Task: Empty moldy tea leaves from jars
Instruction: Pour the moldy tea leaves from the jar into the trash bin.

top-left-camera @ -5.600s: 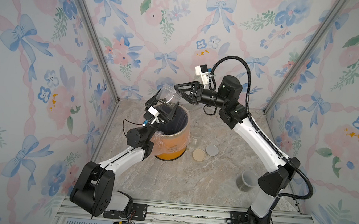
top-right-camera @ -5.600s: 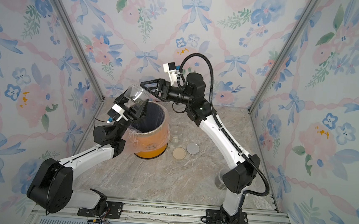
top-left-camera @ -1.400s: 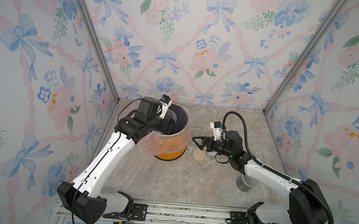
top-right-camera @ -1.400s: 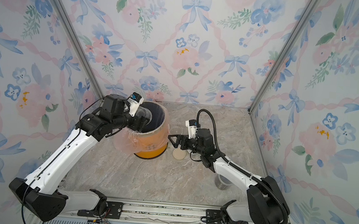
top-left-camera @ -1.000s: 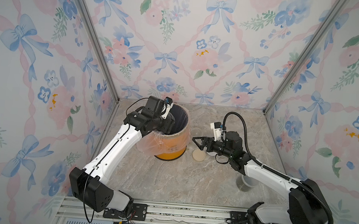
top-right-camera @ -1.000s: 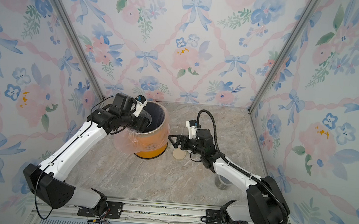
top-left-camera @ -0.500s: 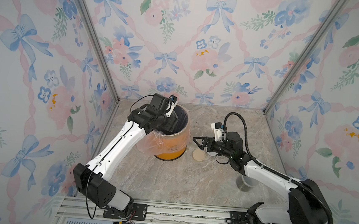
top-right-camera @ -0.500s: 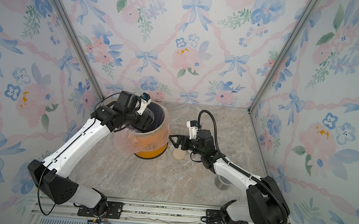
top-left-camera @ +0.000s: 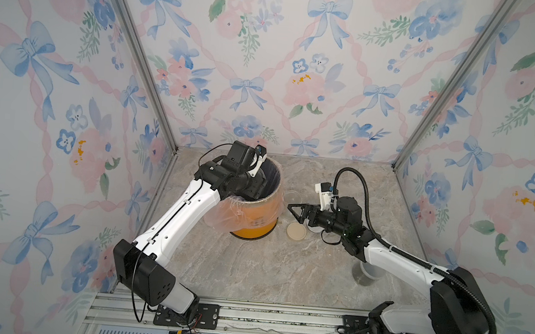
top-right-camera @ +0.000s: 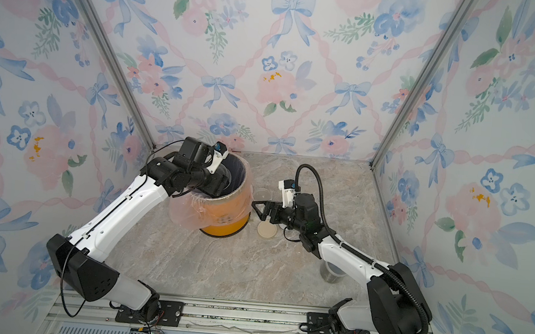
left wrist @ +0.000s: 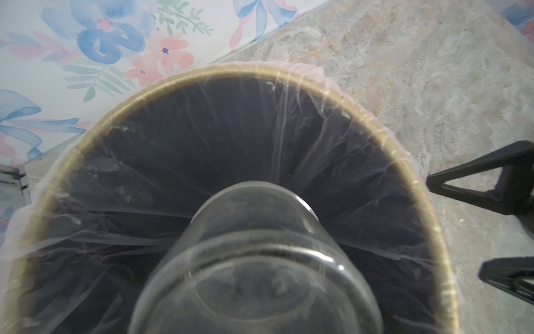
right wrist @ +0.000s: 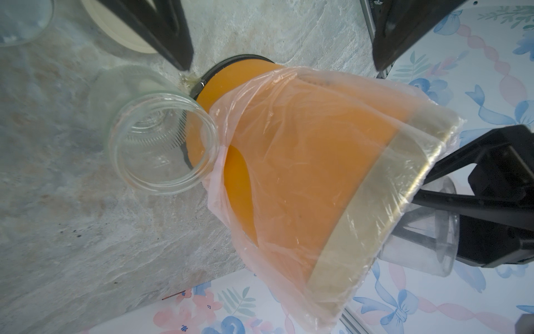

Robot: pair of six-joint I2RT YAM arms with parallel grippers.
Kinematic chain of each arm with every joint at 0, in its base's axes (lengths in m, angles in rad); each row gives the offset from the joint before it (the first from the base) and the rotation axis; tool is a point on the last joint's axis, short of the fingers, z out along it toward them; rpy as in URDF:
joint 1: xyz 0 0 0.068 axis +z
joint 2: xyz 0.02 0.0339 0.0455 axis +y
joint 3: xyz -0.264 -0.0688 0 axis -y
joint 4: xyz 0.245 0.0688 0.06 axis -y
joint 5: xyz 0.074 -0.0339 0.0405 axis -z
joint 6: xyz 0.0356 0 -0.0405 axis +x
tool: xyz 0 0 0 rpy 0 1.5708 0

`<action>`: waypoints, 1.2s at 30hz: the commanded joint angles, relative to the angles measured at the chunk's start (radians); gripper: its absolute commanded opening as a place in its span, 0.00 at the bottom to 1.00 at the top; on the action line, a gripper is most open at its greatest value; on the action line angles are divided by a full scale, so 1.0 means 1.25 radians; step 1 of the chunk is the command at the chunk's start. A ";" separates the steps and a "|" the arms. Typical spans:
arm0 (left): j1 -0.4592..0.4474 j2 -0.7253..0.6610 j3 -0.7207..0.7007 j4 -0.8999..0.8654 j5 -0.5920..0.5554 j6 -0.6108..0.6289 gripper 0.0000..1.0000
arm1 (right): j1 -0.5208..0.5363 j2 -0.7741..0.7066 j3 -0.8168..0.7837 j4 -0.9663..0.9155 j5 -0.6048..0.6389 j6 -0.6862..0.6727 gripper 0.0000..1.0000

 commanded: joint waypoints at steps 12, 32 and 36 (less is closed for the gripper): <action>0.016 -0.060 0.048 0.027 0.010 -0.002 0.63 | -0.002 -0.029 -0.006 0.015 -0.004 0.021 0.97; 0.004 -0.303 -0.190 0.498 0.028 0.061 0.63 | -0.015 -0.116 0.117 -0.054 -0.079 0.227 0.97; 0.004 -0.358 -0.317 0.727 0.071 0.055 0.63 | -0.014 -0.129 0.140 -0.039 -0.076 0.292 0.97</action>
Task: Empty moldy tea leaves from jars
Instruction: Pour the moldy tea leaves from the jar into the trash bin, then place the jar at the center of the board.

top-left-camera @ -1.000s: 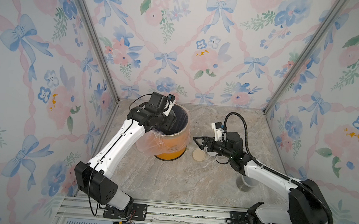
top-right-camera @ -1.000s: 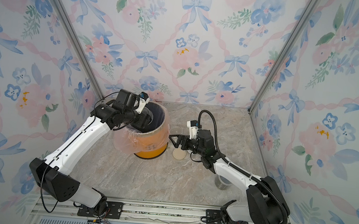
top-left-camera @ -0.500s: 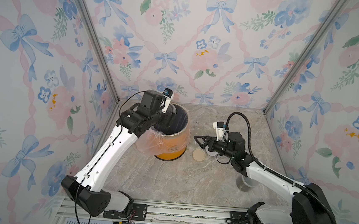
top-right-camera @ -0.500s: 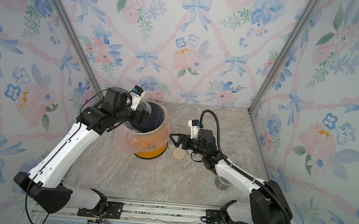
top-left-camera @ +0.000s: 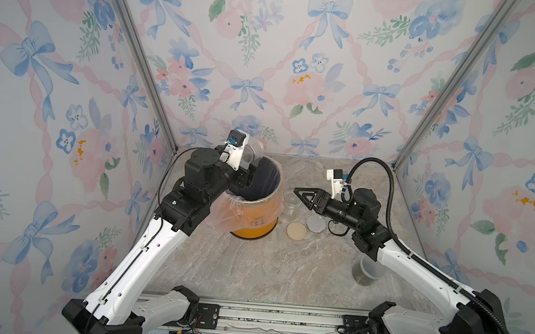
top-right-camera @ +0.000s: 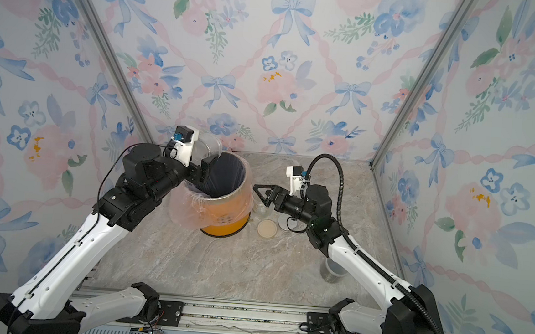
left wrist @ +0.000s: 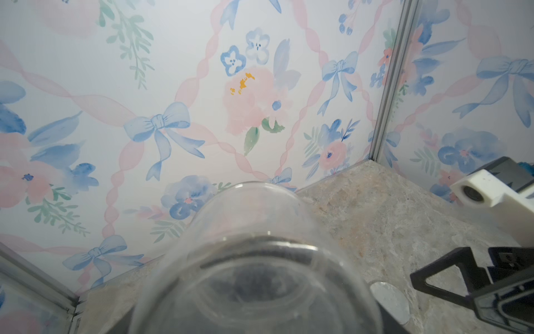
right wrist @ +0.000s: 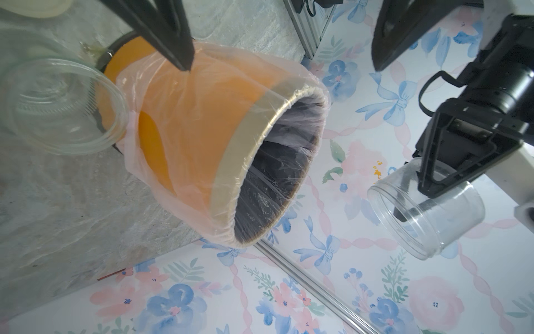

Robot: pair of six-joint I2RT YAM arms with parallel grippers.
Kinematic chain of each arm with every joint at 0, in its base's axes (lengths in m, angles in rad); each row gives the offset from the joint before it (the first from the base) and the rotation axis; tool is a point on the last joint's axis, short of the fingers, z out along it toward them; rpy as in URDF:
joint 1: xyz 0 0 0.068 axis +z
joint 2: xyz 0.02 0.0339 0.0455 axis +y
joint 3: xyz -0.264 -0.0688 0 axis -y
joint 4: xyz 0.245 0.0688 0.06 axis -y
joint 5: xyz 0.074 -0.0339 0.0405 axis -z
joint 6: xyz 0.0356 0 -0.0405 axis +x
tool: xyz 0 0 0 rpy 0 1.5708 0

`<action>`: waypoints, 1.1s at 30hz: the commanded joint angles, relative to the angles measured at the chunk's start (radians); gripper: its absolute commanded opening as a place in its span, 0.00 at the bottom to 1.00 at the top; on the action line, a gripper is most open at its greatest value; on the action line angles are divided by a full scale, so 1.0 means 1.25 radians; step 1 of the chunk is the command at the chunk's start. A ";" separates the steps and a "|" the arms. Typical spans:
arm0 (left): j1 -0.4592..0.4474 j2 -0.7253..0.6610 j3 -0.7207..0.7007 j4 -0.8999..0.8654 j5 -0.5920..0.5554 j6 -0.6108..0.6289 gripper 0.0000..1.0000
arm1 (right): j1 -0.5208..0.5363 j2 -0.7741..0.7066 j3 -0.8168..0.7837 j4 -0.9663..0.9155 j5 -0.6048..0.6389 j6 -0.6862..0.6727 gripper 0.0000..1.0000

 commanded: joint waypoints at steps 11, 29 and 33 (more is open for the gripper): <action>-0.009 -0.034 -0.209 0.582 0.150 -0.056 0.65 | 0.001 -0.024 0.065 0.136 -0.011 0.218 0.97; -0.073 0.123 -0.132 0.756 0.251 -0.119 0.66 | 0.082 -0.016 0.200 0.136 0.112 0.107 0.97; -0.096 0.158 -0.100 0.757 0.251 -0.120 0.66 | 0.093 -0.003 0.217 0.145 0.121 0.080 0.96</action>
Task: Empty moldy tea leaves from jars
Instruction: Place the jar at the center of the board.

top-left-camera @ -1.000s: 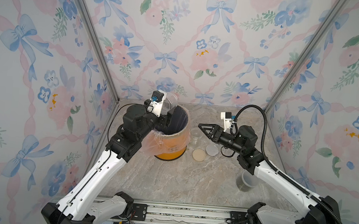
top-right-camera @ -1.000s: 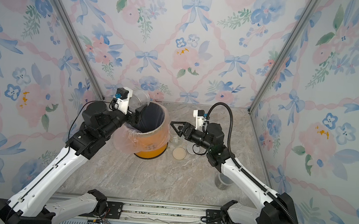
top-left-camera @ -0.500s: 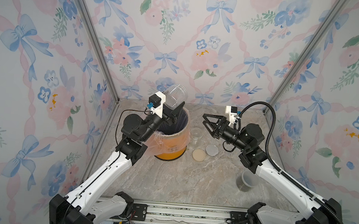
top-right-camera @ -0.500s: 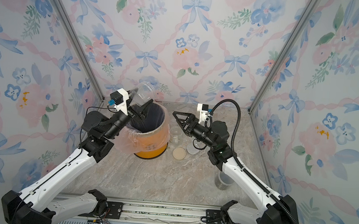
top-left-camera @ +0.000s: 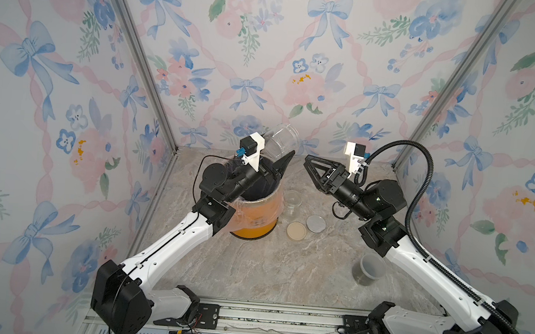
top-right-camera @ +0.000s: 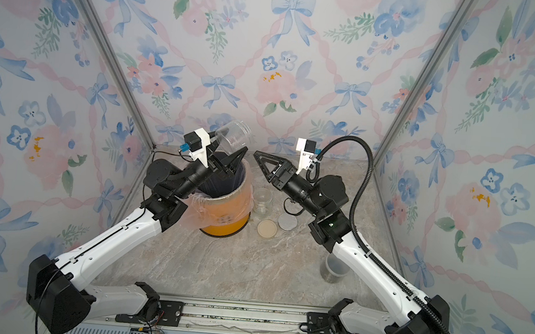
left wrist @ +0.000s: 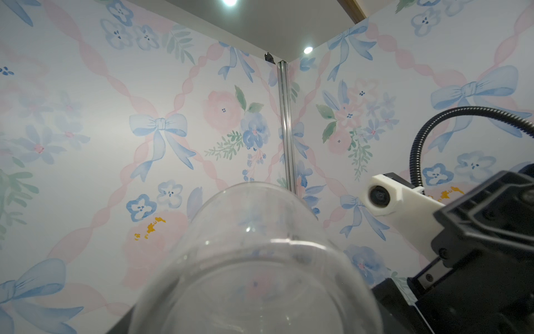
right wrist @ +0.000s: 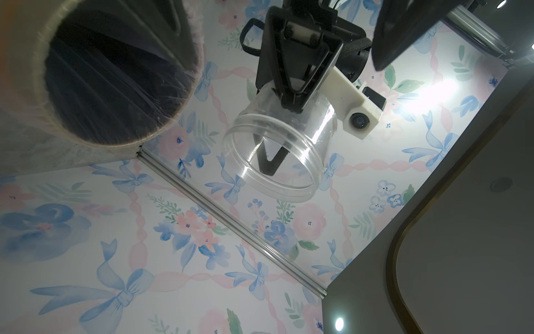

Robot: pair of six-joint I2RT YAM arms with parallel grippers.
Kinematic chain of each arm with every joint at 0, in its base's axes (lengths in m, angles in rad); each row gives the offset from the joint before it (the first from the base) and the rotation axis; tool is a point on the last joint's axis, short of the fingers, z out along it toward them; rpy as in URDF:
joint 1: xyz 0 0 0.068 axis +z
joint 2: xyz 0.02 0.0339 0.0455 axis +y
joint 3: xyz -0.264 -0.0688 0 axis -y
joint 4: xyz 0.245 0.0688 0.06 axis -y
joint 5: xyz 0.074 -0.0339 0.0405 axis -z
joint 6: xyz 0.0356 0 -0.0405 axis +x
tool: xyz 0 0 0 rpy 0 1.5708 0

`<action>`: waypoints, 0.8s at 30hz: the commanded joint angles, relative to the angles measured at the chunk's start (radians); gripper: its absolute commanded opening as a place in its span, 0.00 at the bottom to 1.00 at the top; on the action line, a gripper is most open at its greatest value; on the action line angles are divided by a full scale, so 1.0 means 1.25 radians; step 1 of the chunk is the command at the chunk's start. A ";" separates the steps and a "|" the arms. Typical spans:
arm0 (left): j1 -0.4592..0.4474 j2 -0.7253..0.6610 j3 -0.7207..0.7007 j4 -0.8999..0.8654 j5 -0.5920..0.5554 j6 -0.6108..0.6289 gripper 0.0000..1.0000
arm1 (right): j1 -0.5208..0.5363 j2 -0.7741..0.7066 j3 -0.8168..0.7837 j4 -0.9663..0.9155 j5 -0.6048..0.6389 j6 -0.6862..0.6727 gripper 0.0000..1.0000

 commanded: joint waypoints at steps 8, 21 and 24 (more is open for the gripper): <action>-0.043 0.047 0.067 0.050 0.024 -0.017 0.65 | 0.016 0.040 0.052 0.075 0.027 -0.033 0.97; -0.065 0.055 0.063 0.068 0.032 -0.018 0.65 | -0.014 0.083 0.113 0.118 0.019 0.030 0.97; -0.068 0.061 0.066 0.073 0.044 -0.020 0.65 | -0.025 0.099 0.132 0.124 0.003 0.055 0.97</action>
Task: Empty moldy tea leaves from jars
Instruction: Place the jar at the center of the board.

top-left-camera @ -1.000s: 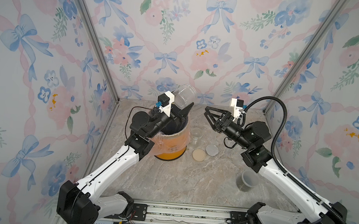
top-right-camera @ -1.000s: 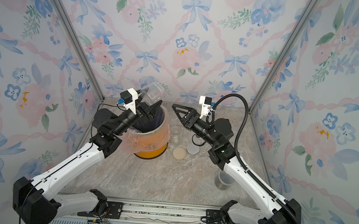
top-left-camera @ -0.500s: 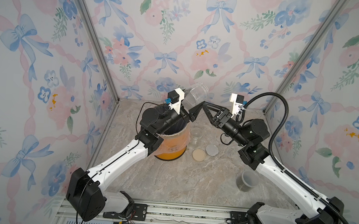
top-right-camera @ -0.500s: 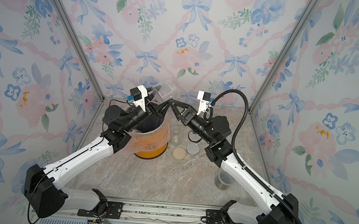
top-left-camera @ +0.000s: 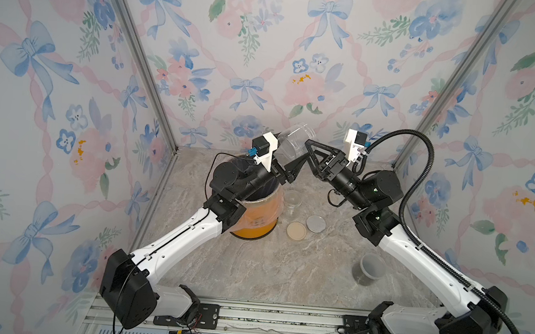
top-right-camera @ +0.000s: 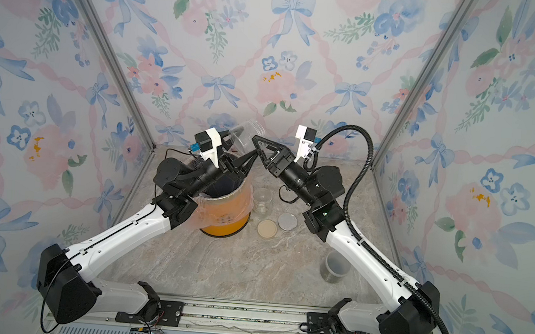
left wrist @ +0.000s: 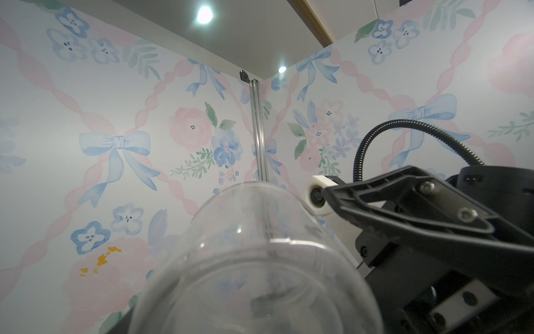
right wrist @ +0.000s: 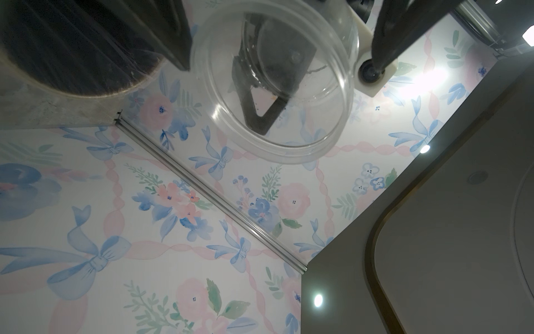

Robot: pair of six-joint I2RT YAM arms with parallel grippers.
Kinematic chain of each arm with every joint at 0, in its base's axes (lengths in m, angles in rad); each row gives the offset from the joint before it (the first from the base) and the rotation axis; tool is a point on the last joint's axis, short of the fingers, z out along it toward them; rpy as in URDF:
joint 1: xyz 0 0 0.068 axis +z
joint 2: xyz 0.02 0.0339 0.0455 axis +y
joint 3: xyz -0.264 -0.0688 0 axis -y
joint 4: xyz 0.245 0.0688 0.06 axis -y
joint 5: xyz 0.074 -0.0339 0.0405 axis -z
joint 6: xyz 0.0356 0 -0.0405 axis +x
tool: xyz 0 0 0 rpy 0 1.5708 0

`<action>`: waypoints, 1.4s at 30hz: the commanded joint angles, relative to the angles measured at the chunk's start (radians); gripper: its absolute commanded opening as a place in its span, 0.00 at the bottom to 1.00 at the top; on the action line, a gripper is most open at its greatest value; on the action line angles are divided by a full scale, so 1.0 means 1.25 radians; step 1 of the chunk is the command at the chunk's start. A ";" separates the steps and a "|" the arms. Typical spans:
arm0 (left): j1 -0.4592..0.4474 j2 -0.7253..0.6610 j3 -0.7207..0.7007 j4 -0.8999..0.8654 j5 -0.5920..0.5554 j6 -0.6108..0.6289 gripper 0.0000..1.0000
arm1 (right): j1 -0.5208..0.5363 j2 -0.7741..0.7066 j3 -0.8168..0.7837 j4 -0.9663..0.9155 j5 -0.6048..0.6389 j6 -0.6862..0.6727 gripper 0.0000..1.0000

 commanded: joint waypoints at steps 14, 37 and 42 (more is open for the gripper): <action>-0.011 0.026 0.024 0.045 0.052 -0.008 0.66 | -0.042 0.074 0.128 0.025 -0.109 0.090 0.96; -0.011 0.048 0.022 0.045 0.062 0.001 0.67 | -0.084 0.086 0.141 -0.001 -0.199 0.115 0.89; -0.011 0.048 0.019 0.045 0.058 0.006 0.69 | -0.091 0.087 0.135 0.003 -0.200 0.115 0.84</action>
